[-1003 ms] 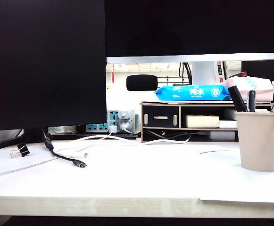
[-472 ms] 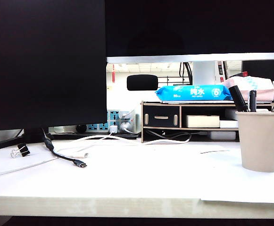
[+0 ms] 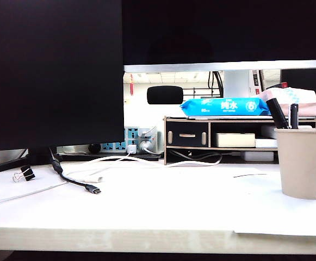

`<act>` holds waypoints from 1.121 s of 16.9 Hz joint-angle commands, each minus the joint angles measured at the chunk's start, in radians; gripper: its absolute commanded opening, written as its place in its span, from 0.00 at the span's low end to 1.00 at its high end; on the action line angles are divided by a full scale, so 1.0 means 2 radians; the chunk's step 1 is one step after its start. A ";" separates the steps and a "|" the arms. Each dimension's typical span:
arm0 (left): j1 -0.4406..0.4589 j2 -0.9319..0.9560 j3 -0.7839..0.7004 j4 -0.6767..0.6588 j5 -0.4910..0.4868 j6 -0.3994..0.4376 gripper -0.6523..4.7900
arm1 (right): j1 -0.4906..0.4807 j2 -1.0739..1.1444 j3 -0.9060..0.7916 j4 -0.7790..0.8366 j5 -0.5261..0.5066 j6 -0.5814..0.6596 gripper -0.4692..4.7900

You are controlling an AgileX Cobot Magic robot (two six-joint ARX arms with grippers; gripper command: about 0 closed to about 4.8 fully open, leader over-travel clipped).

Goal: Pick up the marker from the paper cup and put it on the table.

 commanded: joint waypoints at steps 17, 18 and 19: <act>-0.003 0.381 0.403 -0.110 0.126 0.128 0.11 | 0.067 0.246 0.170 -0.080 -0.009 -0.055 0.09; -0.010 0.430 0.435 -0.111 0.142 0.135 0.11 | 0.076 0.255 0.174 -0.079 -0.008 -0.065 0.09; -0.019 0.467 0.455 -0.108 0.154 0.138 0.11 | 0.080 0.263 0.177 -0.079 -0.001 -0.070 0.09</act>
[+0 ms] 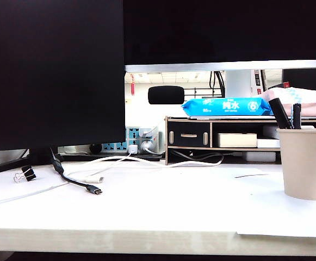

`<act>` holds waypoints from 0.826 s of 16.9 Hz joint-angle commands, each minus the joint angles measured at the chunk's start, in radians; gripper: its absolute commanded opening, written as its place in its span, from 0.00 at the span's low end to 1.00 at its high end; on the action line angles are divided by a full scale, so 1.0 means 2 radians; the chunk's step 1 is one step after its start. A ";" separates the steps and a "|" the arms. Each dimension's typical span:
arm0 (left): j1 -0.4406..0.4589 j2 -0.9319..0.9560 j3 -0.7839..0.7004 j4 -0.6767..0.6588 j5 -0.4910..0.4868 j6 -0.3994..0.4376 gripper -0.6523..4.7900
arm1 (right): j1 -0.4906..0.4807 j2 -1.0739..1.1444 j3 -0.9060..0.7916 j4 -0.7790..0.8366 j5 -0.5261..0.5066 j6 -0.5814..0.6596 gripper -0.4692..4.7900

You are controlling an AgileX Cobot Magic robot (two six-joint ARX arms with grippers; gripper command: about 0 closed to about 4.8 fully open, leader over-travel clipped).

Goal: Pick up the marker from the paper cup and put it on the table.

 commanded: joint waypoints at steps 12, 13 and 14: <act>-0.293 0.346 0.154 0.030 0.037 0.084 0.11 | 0.018 0.039 0.025 0.009 0.033 -0.040 0.09; -0.304 0.354 0.154 0.037 0.025 0.088 0.11 | 0.018 0.040 0.025 0.006 0.032 -0.040 0.09; -0.324 0.364 0.154 0.044 -0.009 0.089 0.11 | 0.018 0.043 0.025 0.000 0.033 -0.040 0.09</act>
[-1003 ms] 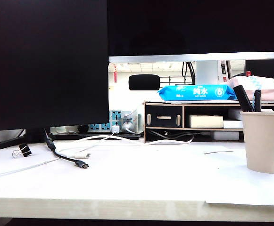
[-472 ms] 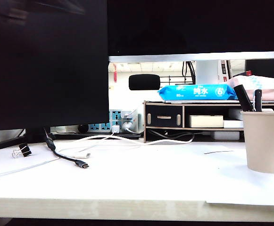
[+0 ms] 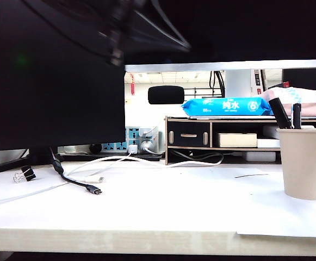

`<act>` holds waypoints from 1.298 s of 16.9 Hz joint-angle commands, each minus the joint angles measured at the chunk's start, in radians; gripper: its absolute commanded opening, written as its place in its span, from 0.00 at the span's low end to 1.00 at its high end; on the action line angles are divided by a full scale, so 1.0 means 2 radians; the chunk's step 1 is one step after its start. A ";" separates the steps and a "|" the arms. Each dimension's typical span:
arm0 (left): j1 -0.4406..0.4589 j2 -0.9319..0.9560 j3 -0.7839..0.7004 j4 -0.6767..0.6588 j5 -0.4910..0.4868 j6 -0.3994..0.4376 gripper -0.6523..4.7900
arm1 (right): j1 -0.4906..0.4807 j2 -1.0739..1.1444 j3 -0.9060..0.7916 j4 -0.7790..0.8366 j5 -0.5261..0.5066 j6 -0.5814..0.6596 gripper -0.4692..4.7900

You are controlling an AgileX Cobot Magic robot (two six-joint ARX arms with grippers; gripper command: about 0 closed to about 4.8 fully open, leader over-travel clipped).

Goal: Pick up the marker from the paper cup and put it on the table.

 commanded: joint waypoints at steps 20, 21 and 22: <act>-0.048 0.033 0.002 0.039 -0.069 0.011 0.11 | 0.011 0.102 0.008 0.081 -0.080 -0.067 0.39; -0.048 0.033 0.002 0.039 -0.069 0.011 0.11 | 0.015 0.111 0.011 0.082 -0.080 -0.071 0.39; -0.048 0.033 0.002 0.039 -0.069 0.011 0.11 | 0.019 0.119 0.014 0.086 -0.080 -0.076 0.39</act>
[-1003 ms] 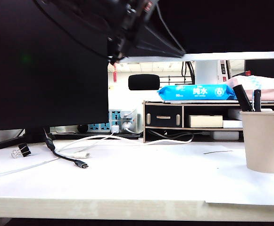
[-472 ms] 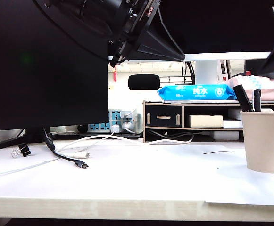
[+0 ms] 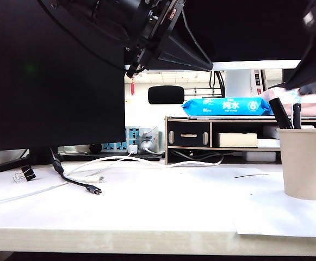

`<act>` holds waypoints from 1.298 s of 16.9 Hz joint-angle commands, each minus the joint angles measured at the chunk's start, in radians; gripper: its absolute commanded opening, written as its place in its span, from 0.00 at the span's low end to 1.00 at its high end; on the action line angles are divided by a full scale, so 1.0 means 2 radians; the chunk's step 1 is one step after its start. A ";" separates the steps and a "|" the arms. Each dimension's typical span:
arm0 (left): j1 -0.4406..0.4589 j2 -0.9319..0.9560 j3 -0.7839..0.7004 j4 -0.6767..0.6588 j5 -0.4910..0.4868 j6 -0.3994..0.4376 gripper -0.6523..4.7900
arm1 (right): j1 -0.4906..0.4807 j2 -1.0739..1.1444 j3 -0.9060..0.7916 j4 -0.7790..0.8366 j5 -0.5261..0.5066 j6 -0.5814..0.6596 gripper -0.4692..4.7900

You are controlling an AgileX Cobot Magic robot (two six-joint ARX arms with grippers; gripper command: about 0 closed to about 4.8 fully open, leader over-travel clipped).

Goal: Pick up the marker from the paper cup and put it on the table.

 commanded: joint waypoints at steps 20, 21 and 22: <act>0.000 -0.002 0.002 0.007 -0.002 0.000 0.11 | 0.031 0.083 0.048 0.031 0.062 -0.053 0.39; 0.000 -0.002 0.002 0.007 -0.002 0.001 0.11 | 0.031 0.083 0.048 0.030 0.060 -0.054 0.39; 0.000 -0.002 0.002 0.007 -0.002 0.001 0.11 | 0.031 0.083 0.048 0.030 0.048 -0.054 0.39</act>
